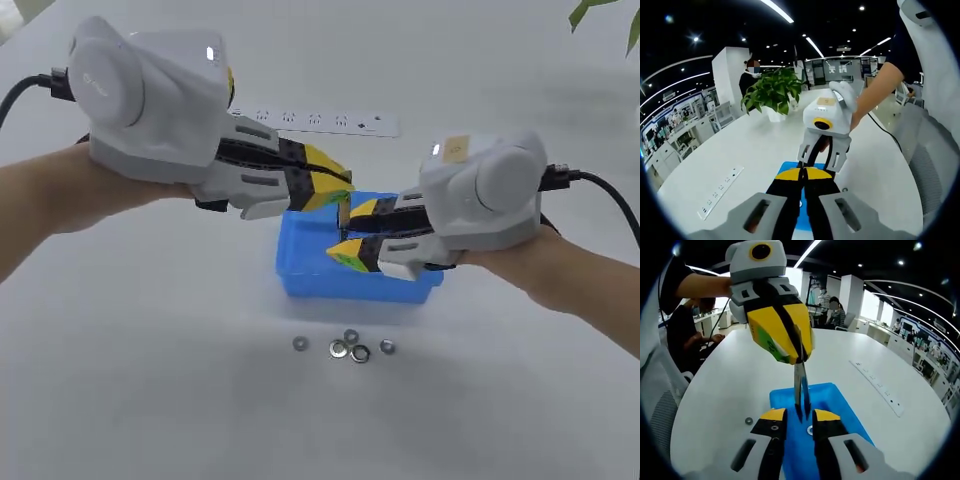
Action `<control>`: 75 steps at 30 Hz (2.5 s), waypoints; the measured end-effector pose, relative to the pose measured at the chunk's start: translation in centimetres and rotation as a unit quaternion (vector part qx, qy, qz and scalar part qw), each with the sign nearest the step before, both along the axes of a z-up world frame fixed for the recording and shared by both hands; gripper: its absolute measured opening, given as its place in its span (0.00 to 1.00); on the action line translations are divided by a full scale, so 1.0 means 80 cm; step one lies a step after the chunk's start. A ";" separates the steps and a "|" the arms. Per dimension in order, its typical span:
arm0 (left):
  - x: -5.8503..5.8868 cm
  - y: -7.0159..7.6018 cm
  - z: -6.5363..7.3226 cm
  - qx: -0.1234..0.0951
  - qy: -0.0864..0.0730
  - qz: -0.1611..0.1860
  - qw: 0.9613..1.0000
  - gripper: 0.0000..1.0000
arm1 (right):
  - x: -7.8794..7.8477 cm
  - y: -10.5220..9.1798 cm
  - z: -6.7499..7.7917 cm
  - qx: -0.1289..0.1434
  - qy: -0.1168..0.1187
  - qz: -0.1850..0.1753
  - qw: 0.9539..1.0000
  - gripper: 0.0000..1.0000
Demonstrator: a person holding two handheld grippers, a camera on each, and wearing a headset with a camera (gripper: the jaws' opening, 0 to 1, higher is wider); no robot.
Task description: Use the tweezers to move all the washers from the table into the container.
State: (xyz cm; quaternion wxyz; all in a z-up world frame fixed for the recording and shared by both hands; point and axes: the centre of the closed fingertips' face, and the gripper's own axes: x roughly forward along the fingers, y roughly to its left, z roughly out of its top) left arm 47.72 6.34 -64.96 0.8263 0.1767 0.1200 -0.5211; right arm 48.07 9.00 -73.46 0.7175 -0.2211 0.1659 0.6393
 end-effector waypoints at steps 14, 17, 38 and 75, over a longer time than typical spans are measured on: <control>-0.022 0.012 0.018 0.009 -0.014 0.008 1.000 0.04 | -0.014 -0.024 0.022 0.023 -0.012 -0.022 0.999 0.36; -0.031 0.015 0.012 0.017 -0.013 0.013 1.000 0.04 | -0.031 -0.025 0.026 0.036 0.002 -0.024 0.999 0.41; -0.107 0.032 -0.008 -0.014 0.014 0.054 0.998 0.04 | -0.106 -0.045 0.017 0.021 0.005 -0.002 1.000 0.63; -0.113 0.021 -0.055 -0.019 0.043 0.043 0.998 0.05 | -0.147 -0.102 -0.043 -0.014 0.071 -0.063 0.995 0.81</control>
